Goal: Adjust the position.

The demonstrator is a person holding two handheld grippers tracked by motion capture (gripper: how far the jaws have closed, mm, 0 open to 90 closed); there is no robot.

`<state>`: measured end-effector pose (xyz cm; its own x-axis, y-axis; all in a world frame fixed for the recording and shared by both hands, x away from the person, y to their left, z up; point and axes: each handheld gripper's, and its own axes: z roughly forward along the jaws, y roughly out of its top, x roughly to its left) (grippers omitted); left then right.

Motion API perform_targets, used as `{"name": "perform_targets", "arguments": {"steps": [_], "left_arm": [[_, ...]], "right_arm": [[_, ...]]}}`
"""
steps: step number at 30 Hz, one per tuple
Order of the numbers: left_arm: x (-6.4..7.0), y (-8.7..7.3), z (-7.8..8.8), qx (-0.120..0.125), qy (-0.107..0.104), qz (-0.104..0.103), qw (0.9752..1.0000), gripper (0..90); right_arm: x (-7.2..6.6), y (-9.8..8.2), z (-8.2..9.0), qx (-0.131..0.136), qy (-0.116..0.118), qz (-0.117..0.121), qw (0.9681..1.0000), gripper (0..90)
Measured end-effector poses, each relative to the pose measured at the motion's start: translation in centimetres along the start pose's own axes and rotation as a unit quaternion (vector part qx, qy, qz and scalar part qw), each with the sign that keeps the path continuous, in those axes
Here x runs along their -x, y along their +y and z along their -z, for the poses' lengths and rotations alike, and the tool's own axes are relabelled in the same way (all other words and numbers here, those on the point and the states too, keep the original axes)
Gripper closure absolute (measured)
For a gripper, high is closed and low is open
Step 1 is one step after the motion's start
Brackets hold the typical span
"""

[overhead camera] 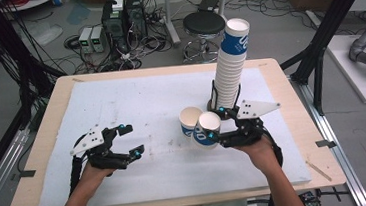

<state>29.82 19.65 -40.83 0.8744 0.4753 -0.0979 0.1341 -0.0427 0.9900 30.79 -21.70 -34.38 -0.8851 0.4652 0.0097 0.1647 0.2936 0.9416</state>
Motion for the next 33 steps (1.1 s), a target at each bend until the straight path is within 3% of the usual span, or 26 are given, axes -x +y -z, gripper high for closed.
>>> {"name": "perform_targets", "arguments": {"steps": [4,12,20,33], "left_arm": [[0.7,0.0,-0.9,-0.005,-0.027,-0.002,0.9996,15.0],[1.7,0.1,-2.5,-0.014,-0.058,-0.011,0.9982,15.1],[2.7,0.2,-5.1,-0.022,-0.091,-0.020,0.9954,15.1],[3.9,-0.1,-8.1,-0.020,-0.116,-0.022,0.9928,15.0]], "right_arm": [[-0.5,0.0,-0.7,-0.001,0.018,-0.001,0.9998,31.9],[-1.2,0.0,-1.9,0.005,0.041,0.002,0.9991,31.9],[-1.7,0.1,-2.6,0.012,0.060,-0.003,0.9981,31.9],[-2.1,0.1,-3.1,0.027,0.084,-0.013,0.9960,31.9]]}}
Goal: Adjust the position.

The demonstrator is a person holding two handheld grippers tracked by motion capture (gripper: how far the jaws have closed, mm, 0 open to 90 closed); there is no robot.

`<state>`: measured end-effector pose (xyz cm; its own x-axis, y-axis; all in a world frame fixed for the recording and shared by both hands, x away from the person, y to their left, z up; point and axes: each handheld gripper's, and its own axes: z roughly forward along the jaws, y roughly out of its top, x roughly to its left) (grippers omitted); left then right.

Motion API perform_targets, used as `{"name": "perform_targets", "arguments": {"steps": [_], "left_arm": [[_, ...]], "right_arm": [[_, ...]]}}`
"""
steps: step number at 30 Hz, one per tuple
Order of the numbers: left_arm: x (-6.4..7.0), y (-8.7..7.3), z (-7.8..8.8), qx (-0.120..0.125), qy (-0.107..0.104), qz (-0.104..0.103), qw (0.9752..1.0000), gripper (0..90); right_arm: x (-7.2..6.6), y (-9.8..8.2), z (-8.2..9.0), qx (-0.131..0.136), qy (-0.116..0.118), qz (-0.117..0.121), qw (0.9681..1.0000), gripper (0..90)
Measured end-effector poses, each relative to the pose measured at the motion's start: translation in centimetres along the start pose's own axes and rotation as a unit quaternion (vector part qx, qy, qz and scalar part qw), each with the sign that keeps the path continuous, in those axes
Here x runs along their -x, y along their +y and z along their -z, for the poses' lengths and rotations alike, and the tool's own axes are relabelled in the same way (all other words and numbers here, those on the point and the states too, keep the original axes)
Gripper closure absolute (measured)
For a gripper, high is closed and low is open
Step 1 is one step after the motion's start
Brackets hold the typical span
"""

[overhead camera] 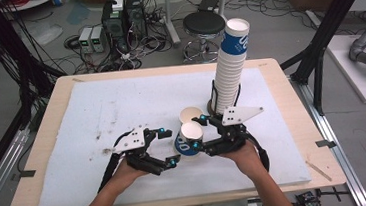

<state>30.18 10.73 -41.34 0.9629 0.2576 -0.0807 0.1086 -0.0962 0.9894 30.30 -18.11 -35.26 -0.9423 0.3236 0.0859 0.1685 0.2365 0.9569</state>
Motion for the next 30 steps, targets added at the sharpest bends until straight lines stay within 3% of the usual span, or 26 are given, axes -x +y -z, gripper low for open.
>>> {"name": "perform_targets", "arguments": {"steps": [6,22,25,30], "left_arm": [[0.0,-0.2,-0.5,-0.003,-0.003,0.006,1.0000,15.0],[0.3,-0.7,-1.3,-0.020,-0.022,0.011,0.9995,16.9],[0.4,-0.6,-1.1,-0.026,-0.016,-0.008,0.9995,21.9],[0.4,-0.5,-1.0,-0.031,-0.010,-0.016,0.9993,24.7]], "right_arm": [[-0.1,-0.1,-0.2,-0.004,0.003,-0.003,1.0000,31.9],[0.1,-0.5,-0.4,0.019,0.031,-0.029,0.9989,32.0],[0.2,-0.6,-0.4,0.019,0.031,-0.032,0.9988,32.1],[0.3,-0.7,-0.3,0.020,0.030,-0.033,0.9988,32.2]]}}
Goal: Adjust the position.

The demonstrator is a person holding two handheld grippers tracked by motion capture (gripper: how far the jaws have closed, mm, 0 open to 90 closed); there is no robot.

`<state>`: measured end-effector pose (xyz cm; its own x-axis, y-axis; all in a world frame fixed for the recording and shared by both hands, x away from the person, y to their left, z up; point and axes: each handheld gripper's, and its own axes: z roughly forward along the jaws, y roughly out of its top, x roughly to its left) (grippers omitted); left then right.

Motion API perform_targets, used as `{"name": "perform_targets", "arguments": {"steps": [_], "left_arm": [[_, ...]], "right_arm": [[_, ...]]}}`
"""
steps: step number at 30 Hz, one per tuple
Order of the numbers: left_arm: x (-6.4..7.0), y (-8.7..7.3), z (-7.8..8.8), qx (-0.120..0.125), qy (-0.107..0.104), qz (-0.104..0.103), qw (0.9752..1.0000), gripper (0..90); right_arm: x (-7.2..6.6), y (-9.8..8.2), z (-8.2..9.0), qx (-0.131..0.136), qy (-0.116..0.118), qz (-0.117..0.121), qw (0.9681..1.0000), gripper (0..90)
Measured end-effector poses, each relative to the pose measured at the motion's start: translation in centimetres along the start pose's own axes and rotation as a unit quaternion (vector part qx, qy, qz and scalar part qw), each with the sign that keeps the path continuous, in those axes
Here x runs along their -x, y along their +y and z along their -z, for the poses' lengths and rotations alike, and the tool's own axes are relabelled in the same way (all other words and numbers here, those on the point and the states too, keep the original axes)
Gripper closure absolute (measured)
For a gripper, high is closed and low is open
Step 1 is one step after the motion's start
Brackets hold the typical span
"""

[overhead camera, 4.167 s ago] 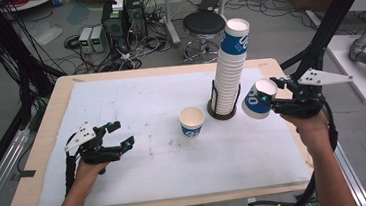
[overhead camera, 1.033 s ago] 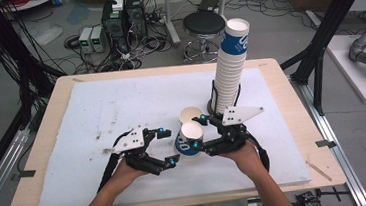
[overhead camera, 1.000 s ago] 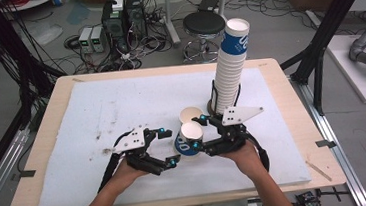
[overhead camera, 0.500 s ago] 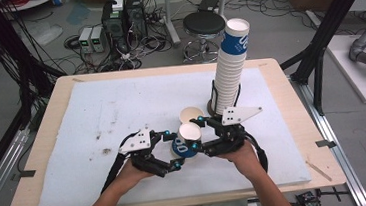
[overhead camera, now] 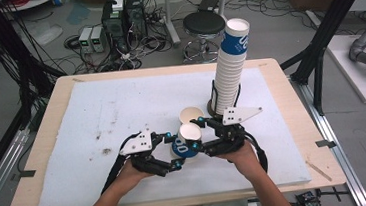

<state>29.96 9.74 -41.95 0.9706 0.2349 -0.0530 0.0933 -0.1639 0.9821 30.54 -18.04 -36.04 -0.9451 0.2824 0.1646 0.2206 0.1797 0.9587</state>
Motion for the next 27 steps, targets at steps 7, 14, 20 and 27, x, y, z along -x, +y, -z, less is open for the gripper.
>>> {"name": "perform_targets", "arguments": {"steps": [7,14,20,27], "left_arm": [[0.1,0.1,0.1,-0.010,-0.002,-0.001,0.9999,29.3],[0.0,0.6,0.7,-0.022,-0.006,-0.005,0.9997,29.8],[-0.5,1.2,2.0,-0.053,-0.003,-0.004,0.9986,29.8],[-1.1,2.6,3.5,-0.083,0.006,-0.010,0.9965,29.8]], "right_arm": [[0.0,-0.2,-0.2,-0.003,0.001,-0.006,1.0000,31.8],[-0.2,-0.1,-0.1,0.016,0.000,-0.012,0.9998,24.0],[-0.2,0.2,0.7,0.031,-0.004,-0.004,0.9995,20.9],[-0.3,0.4,1.1,0.008,-0.010,0.017,0.9998,20.0]]}}
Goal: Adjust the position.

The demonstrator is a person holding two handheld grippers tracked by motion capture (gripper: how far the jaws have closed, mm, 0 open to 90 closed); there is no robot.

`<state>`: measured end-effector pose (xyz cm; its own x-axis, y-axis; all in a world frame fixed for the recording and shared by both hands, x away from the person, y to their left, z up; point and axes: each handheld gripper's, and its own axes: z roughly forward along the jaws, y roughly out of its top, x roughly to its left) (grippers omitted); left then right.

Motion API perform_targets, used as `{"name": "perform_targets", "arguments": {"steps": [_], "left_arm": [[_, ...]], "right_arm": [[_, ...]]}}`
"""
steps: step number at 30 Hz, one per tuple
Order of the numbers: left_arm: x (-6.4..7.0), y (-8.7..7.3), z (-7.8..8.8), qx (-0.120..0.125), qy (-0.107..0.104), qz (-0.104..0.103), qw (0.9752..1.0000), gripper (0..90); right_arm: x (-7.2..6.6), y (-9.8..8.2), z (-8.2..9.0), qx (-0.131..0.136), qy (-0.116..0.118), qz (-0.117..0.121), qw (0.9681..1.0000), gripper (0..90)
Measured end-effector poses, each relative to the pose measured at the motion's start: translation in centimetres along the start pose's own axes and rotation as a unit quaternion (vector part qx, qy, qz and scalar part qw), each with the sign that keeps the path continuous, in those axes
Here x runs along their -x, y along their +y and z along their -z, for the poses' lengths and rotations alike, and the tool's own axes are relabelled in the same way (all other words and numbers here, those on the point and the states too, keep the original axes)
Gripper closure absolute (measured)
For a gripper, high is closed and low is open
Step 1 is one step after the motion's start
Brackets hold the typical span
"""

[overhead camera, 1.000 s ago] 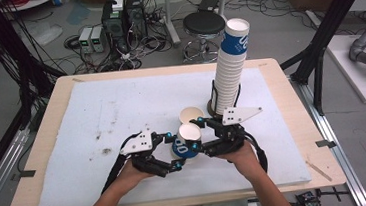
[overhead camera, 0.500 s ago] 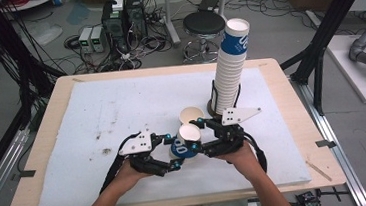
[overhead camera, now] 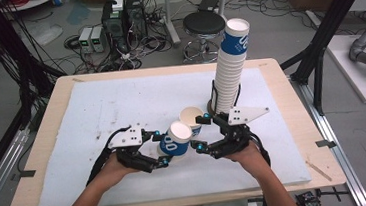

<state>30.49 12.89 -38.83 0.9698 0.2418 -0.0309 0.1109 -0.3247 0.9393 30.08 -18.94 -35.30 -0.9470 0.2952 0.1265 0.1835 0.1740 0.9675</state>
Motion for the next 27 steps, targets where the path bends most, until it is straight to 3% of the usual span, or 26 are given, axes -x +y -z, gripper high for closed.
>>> {"name": "perform_targets", "arguments": {"steps": [6,12,13,14,15,16,21,22,23,24,26,27], "left_arm": [[-0.4,1.1,1.2,-0.045,0.001,-0.013,0.9989,29.8],[-0.5,1.5,1.6,-0.072,-0.009,-0.018,0.9972,29.8],[-0.5,1.6,1.6,-0.078,-0.011,-0.019,0.9967,29.7],[-0.5,1.6,1.6,-0.085,-0.013,-0.022,0.9960,29.7],[-0.5,1.6,1.6,-0.087,-0.014,-0.023,0.9958,29.7],[-0.5,1.7,1.5,-0.090,-0.016,-0.023,0.9955,29.7],[-0.4,2.1,1.4,-0.109,-0.024,-0.033,0.9932,29.7],[-0.3,2.2,1.4,-0.110,-0.026,-0.034,0.9930,29.7],[-0.3,2.3,1.4,-0.113,-0.025,-0.035,0.9927,29.7],[-0.3,2.3,1.3,-0.114,-0.027,-0.034,0.9926,29.7],[-0.3,2.3,1.2,-0.122,-0.031,-0.037,0.9913,29.7],[-0.2,2.4,1.1,-0.128,-0.033,-0.041,0.9904,29.7]], "right_arm": [[0.1,0.3,0.1,-0.020,-0.007,0.019,0.9996,20.0],[0.2,1.4,-0.5,-0.068,0.004,0.052,0.9963,20.0],[0.2,1.9,-0.9,-0.085,0.011,0.068,0.9940,20.0],[0.2,1.9,-0.9,-0.085,0.011,0.068,0.9940,20.0],[0.1,2.5,-1.3,-0.104,0.020,0.078,0.9913,20.0],[0.1,2.5,-1.3,-0.104,0.020,0.078,0.9913,20.0],[0.0,4.2,-2.8,-0.161,0.043,0.113,0.9796,20.0],[0.0,4.2,-2.8,-0.161,0.043,0.113,0.9796,20.0],[-0.1,4.6,-3.3,-0.177,0.048,0.123,0.9752,20.0],[-0.1,4.6,-3.3,-0.177,0.048,0.123,0.9752,20.0],[-0.2,5.0,-3.8,-0.188,0.054,0.130,0.9720,20.0],[-0.3,5.2,-4.3,-0.201,0.059,0.137,0.9682,20.0]]}}
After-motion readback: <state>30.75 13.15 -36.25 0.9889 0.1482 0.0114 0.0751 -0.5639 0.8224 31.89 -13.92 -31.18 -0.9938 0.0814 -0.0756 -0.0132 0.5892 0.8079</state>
